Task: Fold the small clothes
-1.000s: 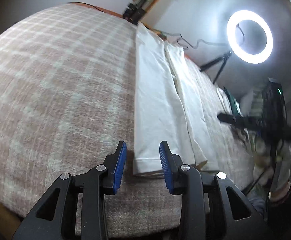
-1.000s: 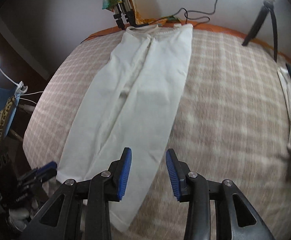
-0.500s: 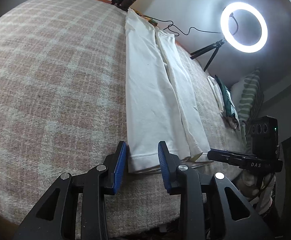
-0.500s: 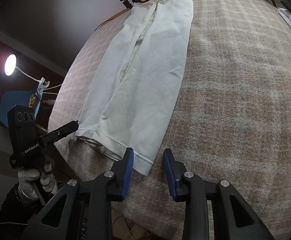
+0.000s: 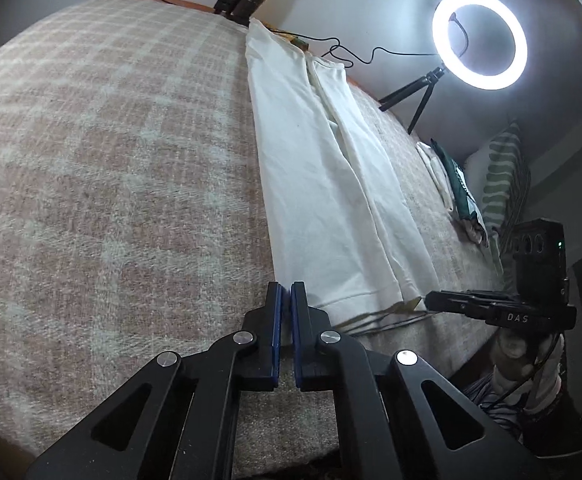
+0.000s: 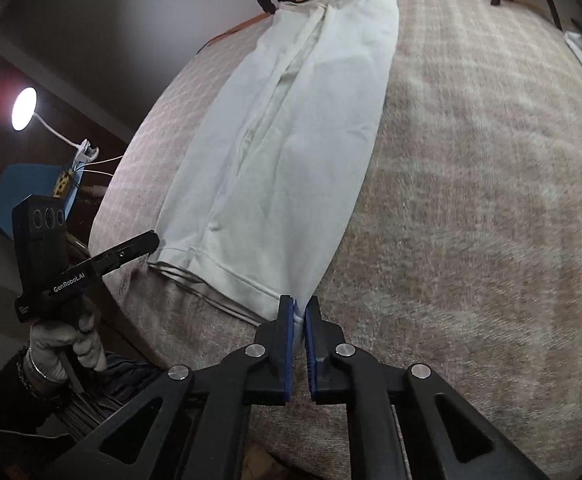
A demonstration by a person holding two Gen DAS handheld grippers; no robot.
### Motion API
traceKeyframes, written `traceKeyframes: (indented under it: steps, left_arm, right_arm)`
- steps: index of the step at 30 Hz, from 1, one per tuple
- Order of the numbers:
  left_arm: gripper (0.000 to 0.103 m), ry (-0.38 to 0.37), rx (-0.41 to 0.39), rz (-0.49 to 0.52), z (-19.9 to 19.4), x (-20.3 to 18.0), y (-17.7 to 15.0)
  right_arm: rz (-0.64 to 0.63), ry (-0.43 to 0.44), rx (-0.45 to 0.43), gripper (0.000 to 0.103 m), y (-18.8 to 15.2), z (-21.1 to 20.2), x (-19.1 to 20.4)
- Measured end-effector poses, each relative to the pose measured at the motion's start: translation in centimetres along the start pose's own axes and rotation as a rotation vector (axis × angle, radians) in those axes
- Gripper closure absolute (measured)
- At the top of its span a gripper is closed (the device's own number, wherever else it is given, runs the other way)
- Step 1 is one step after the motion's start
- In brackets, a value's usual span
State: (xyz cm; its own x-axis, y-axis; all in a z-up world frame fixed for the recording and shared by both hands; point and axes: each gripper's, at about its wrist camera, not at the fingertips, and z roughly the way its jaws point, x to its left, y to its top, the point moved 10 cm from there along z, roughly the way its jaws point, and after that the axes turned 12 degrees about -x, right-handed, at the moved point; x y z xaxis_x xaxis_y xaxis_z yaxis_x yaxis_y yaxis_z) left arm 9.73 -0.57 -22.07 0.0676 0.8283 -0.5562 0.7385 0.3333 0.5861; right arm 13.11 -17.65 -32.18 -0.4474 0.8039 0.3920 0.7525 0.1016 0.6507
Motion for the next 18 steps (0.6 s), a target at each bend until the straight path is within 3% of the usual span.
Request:
traceKeyframes:
  steps: [3, 4, 6, 16, 17, 18]
  left_arm:
    - [0.090, -0.001, 0.007, -0.060, -0.6, 0.7, 0.1]
    - [0.088, -0.013, 0.014, -0.080, -0.8, 0.9, 0.0]
    - [0.087, -0.032, 0.022, -0.092, -1.0, 0.9, -0.2]
    - [0.089, -0.039, 0.040, 0.019, -0.4, -1.5, -0.9]
    - [0.092, -0.031, 0.035, 0.041, -0.2, -1.7, -0.9]
    - [0.096, -0.033, 0.038, 0.045, -0.1, -1.7, -0.9]
  right_arm:
    - [0.022, 0.028, -0.010, 0.091, 0.0, -0.4, -0.2]
    - [0.032, 0.037, -0.017, 0.080, 0.0, -0.5, -0.5]
    - [0.052, 0.071, -0.029, 0.074, 0.1, -1.0, -0.9]
    - [0.048, 0.101, -0.064, 0.075, -0.2, -1.5, -1.4]
    - [0.041, 0.094, -0.068, 0.077, -0.2, -1.5, -1.4]
    - [0.031, 0.081, -0.070, 0.087, -0.2, -1.3, -1.2]
